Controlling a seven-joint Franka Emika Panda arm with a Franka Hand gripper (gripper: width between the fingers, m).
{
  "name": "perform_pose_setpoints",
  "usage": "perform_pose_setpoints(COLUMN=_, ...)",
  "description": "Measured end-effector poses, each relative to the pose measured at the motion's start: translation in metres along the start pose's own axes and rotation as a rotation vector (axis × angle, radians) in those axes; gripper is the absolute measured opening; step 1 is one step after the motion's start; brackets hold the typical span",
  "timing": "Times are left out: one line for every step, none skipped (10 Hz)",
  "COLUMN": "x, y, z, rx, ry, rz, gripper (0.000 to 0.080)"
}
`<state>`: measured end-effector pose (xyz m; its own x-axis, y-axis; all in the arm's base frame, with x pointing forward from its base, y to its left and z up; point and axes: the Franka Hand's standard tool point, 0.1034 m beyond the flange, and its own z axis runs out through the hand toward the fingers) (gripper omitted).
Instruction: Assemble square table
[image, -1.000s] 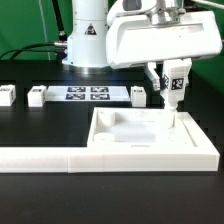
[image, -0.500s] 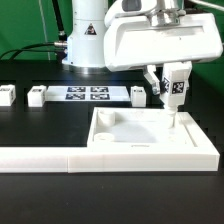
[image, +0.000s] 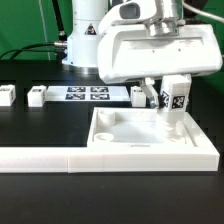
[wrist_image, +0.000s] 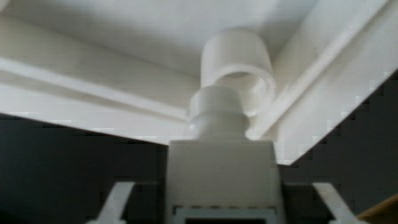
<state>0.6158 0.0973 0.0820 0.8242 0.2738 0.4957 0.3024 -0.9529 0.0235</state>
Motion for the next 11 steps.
perform_pose_setpoints(x=0.000, y=0.000, z=0.000, rx=0.000, ry=0.000, rz=-0.001, gripper=0.0290)
perform_pose_setpoints(x=-0.001, y=0.000, z=0.000, rx=0.000, ry=-0.001, rz=0.000, gripper=0.0290)
perform_pose_setpoints(x=-0.001, y=-0.001, z=0.001, rx=0.001, ry=-0.002, rz=0.000, gripper=0.0290)
perform_pose_setpoints(x=-0.005, y=-0.003, z=0.006, rx=0.006, ry=-0.009, rz=-0.001, gripper=0.0290)
perform_pose_setpoints(x=-0.005, y=-0.006, z=0.009, rx=0.009, ry=-0.010, rz=-0.002, gripper=0.0290)
perform_pose_setpoints(x=-0.003, y=-0.007, z=0.010, rx=0.010, ry=-0.009, rz=-0.003, gripper=0.0290)
perform_pose_setpoints(x=-0.005, y=-0.008, z=0.012, rx=0.012, ry=-0.011, rz=-0.004, gripper=0.0290)
perform_pose_setpoints(x=-0.005, y=-0.007, z=0.012, rx=0.010, ry=-0.007, rz=-0.005, gripper=0.0290)
perform_pose_setpoints(x=-0.004, y=-0.007, z=0.013, rx=0.007, ry=0.003, rz=-0.004, gripper=0.0290)
perform_pose_setpoints(x=-0.004, y=-0.007, z=0.014, rx=0.004, ry=0.013, rz=-0.004, gripper=0.0290)
perform_pose_setpoints(x=-0.007, y=-0.009, z=0.017, rx=0.006, ry=0.011, rz=-0.004, gripper=0.0290)
